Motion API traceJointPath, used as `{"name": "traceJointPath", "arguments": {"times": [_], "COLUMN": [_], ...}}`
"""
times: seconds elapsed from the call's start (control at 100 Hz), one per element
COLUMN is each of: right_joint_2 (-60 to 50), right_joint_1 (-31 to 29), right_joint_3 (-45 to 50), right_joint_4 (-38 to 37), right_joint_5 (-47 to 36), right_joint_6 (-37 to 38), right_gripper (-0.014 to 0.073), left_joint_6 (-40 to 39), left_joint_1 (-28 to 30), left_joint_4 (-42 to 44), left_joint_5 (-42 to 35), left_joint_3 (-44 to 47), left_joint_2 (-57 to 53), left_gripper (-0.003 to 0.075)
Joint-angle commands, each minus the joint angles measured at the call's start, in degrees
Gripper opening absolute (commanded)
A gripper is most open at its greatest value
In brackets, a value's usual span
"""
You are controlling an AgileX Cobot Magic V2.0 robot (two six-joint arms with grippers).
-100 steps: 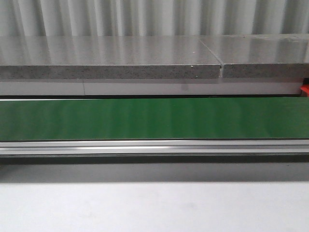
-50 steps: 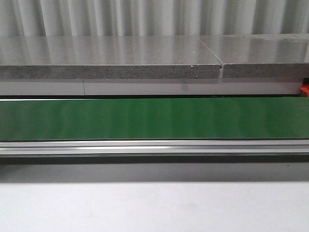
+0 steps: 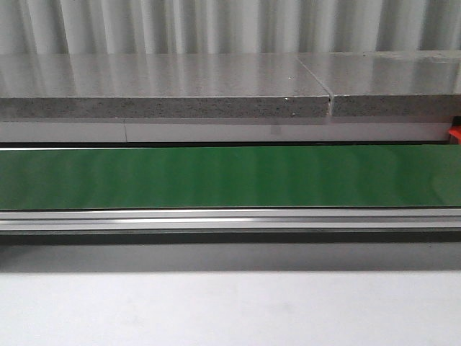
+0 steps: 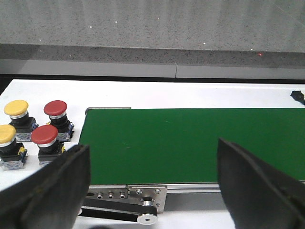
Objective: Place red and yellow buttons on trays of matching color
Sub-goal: 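Move the left gripper toward another red button on the table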
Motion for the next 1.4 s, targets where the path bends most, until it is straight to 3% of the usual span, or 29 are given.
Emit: {"name": "traceJointPath", "arguments": {"times": [0.0,0.1,0.24,0.35,0.53,0.78,1.06,1.39], "right_joint_2": [-0.1,-0.1,-0.1,-0.1,-0.1,-0.1,-0.1,-0.1], "right_joint_1": [0.1,0.1,0.1,0.1,0.1,0.1,0.1,0.1], "right_joint_3": [-1.4,-1.4,-1.4,-1.4,-1.4,-1.4,-1.4,-1.4], "right_joint_4": [1.5,1.5,1.5,1.5,1.5,1.5,1.5,1.5], "right_joint_5": [-1.5,-1.5,-1.4,-1.4,-1.4,-1.4,-1.4,-1.4], "right_joint_6": [-0.4,-0.4,-0.4,-0.4,-0.4,-0.4,-0.4,-0.4], "right_gripper": [-0.0068,-0.0068,-0.0068,-0.0068,-0.0068,-0.0068,-0.0068,-0.0068], "left_joint_6": [-0.1,-1.4,-13.0,-17.6,-21.6,-21.5,-21.5,-21.3], "left_joint_1": [-0.4,-0.3,2.2,5.3,12.2,18.5,18.6,18.7], "left_joint_4": [-0.2,-0.2,5.5,10.1,7.4,4.3,4.5,5.1], "left_joint_5": [-4.4,-6.0,-5.5,-5.0,-3.6,-3.8,-5.1,-5.5], "left_joint_3": [-1.6,-1.7,-4.6,-8.8,-17.2,-24.7,-29.6,-33.7], "left_joint_2": [0.4,0.8,5.8,13.4,28.5,46.8,60.8,69.8], "left_gripper": [0.0564,0.0563,0.0563,0.0563,0.0564,0.0563,0.0564,0.0563]}}
